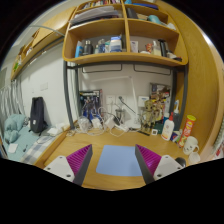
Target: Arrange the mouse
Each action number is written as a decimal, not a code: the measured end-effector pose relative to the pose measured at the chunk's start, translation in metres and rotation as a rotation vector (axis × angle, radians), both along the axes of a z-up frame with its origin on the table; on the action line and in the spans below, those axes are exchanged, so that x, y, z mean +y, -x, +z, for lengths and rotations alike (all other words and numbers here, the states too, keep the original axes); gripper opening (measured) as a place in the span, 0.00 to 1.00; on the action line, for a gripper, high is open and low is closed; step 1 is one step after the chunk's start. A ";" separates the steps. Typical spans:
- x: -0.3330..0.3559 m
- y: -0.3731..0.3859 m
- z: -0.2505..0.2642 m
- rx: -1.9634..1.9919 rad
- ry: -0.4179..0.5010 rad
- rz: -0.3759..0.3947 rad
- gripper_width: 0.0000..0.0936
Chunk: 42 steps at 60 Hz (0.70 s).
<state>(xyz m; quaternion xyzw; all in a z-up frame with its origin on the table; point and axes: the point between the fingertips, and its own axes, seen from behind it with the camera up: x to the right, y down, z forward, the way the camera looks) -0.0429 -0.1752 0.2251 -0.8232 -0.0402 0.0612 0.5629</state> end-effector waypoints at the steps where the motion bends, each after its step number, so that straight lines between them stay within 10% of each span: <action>1: -0.004 -0.005 0.000 -0.004 0.013 0.001 0.93; 42: -0.074 -0.310 -0.206 -0.127 0.383 -0.262 0.91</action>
